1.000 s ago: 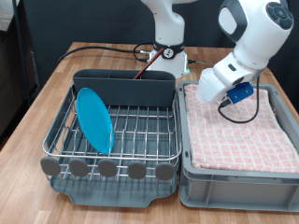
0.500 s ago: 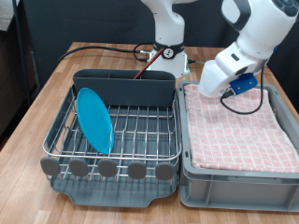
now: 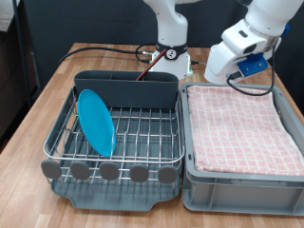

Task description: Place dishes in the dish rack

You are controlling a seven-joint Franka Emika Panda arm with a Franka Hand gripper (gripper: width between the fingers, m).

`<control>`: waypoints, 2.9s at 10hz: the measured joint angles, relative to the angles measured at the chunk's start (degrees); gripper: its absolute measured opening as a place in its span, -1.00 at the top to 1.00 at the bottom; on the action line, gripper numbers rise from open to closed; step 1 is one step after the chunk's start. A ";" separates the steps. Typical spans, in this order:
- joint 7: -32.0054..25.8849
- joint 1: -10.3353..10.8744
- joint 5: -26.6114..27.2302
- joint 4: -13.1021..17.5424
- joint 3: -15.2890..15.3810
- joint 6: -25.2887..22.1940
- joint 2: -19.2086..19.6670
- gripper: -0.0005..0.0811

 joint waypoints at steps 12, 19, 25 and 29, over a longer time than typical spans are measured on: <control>-2.35 -2.51 -6.75 10.02 -6.10 6.34 6.66 0.81; 3.19 -3.04 -7.16 17.33 -8.27 8.15 12.24 0.81; 6.82 -4.34 -2.94 23.65 -9.78 12.34 17.11 0.81; 5.53 -6.43 -1.62 26.10 -10.37 15.05 19.74 0.81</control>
